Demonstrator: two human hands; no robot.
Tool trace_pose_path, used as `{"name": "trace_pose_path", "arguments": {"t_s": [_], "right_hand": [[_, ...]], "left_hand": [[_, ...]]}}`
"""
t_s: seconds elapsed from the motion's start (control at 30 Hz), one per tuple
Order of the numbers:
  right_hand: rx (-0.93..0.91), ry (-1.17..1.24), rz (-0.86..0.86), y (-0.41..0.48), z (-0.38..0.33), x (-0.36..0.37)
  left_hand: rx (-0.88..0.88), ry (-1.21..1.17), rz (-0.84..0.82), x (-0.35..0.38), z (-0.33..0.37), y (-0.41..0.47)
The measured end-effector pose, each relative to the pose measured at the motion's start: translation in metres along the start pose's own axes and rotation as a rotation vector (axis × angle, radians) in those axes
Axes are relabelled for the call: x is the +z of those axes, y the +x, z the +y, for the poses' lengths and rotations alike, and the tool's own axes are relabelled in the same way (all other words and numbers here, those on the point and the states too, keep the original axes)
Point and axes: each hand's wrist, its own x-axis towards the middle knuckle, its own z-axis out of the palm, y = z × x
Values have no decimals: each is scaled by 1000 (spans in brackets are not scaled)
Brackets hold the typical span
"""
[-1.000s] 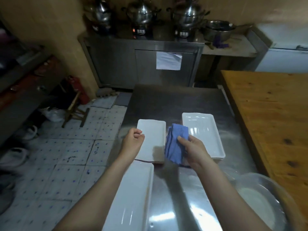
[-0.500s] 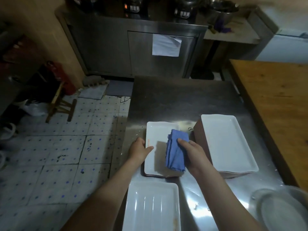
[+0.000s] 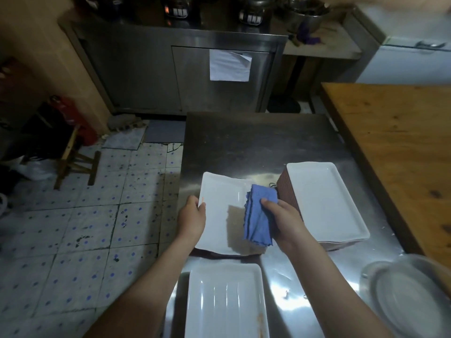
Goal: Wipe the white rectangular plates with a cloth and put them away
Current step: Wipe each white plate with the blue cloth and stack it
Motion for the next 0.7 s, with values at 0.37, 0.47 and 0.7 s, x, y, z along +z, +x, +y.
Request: {"name": "trace_pose_path", "arguments": {"t_s": [0.37, 0.47, 0.7], "right_hand": [[-91, 81, 11, -27, -12, -24], [-121, 110, 17, -40, -18, -33], [-178, 184, 59, -76, -32, -76]], "left_hand": [[-74, -295, 68, -13, 21, -6], [-96, -332, 62, -22, 38, -17], [-4, -346, 33, -21, 92, -73]]}}
